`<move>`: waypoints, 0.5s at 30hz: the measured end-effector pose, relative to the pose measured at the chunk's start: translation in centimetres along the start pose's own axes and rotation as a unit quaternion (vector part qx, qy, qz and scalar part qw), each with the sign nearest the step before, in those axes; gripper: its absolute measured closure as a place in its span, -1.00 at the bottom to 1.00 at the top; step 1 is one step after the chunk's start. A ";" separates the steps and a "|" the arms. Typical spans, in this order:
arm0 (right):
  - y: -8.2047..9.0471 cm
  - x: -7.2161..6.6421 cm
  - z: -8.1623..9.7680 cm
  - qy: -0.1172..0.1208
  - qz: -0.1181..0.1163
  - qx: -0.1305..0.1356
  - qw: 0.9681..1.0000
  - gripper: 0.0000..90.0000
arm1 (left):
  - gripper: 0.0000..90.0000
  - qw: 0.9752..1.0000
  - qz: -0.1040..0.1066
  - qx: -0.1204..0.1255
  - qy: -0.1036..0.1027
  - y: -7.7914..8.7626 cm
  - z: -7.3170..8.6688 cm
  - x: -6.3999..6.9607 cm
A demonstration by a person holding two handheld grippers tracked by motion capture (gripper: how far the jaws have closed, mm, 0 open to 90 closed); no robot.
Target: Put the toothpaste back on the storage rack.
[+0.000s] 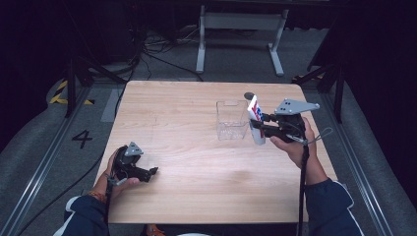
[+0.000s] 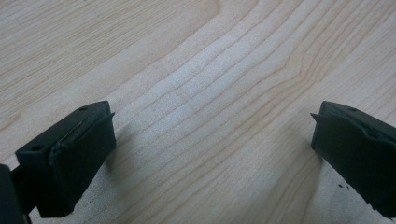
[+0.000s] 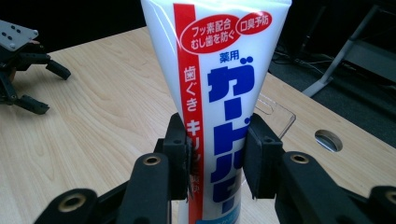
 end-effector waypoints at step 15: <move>-1.5 0.7 -1.8 0.002 -0.001 0.010 1.000 0.48 | -1.00 1.000 0.000 0.000 0.000 0.0 0.0 0.0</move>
Point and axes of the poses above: each handheld gripper's, and its own axes: y roughly backward along the jaws, z roughly out of its underside, x roughly to its right, the point moved 1 cm from there along -y, roughly forward along the jaws, and after that the axes turned 7 degrees about y, right-handed, at the moved point
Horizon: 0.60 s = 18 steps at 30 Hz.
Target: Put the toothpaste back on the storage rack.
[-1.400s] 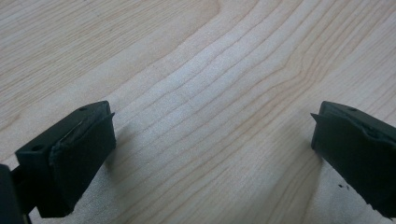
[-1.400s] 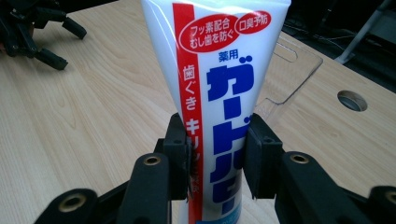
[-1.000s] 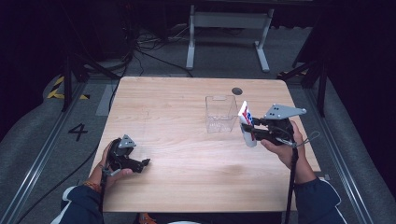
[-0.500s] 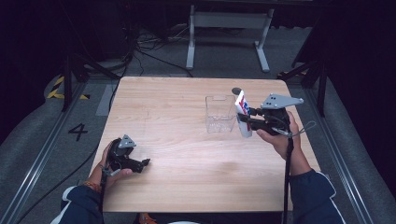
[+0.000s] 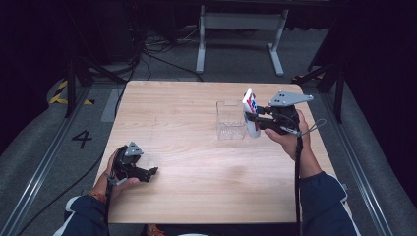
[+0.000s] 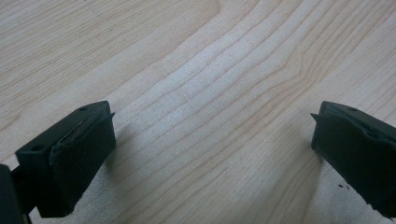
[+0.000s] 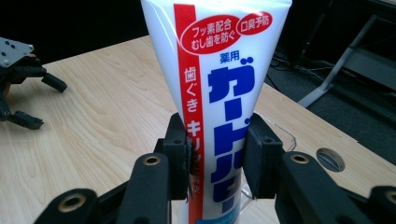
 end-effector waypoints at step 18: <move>-3.0 0.7 -1.7 0.002 0.008 0.002 1.000 0.48 | -1.00 1.000 0.000 0.000 0.000 0.0 0.0 0.0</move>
Point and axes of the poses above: each handheld gripper's, and its own axes: y roughly backward along the jaws, z roughly out of its underside, x roughly to its right, the point moved 1 cm from there along -y, roughly forward along the jaws, and after that the axes turned 7 degrees about y, right-handed, at the moved point
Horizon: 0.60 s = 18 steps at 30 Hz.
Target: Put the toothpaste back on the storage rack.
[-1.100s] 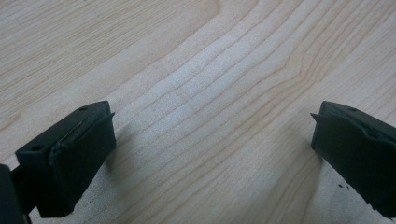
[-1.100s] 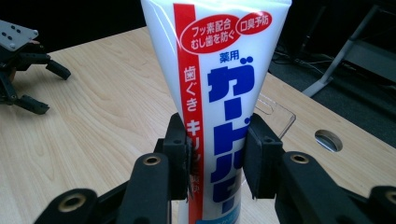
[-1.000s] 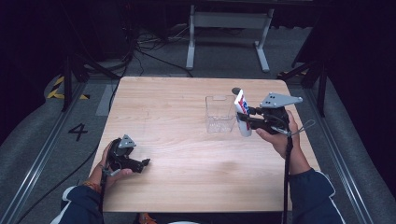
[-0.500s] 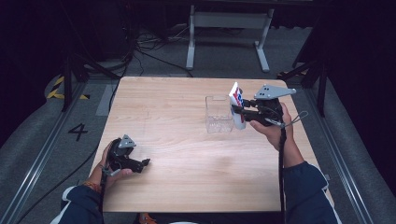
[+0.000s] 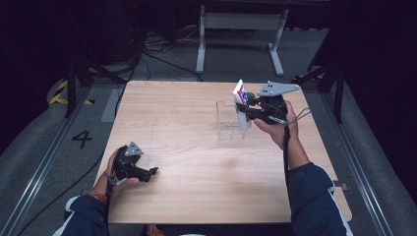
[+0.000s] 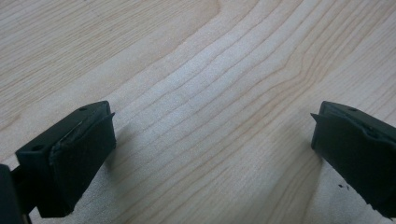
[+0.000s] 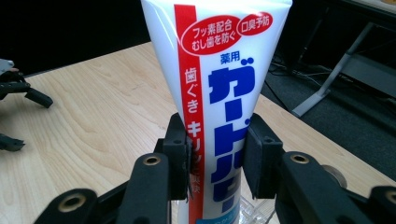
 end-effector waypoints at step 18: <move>-3.1 1.5 0.5 -0.019 0.009 0.009 1.000 0.48 | -1.00 1.000 0.000 0.000 0.000 0.0 0.0 0.0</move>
Point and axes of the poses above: each handheld gripper's, and its own axes: y roughly backward along the jaws, z roughly out of its underside, x roughly to its right, the point moved 1 cm from there along -y, roughly forward along the jaws, and after that the axes turned 7 degrees about y, right-handed, at the moved point
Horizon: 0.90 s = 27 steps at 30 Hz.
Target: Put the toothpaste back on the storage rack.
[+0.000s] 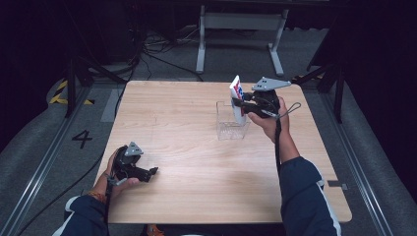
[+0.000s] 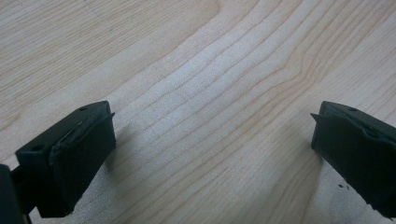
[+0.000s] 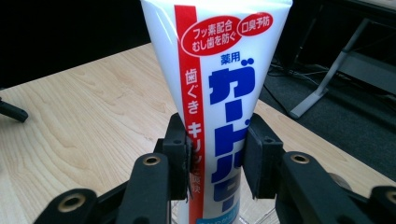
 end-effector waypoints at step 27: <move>-3.2 1.0 3.3 -0.023 0.021 -0.011 0.999 0.47 | -1.00 1.000 0.000 0.000 0.000 0.0 0.0 0.0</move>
Point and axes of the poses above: each handheld gripper's, and its own axes: y roughly backward along the jaws, z roughly out of its underside, x roughly to its right, the point moved 1 cm from there along -y, roughly forward along the jaws, and after that the axes turned 7 degrees about y, right-handed, at the moved point
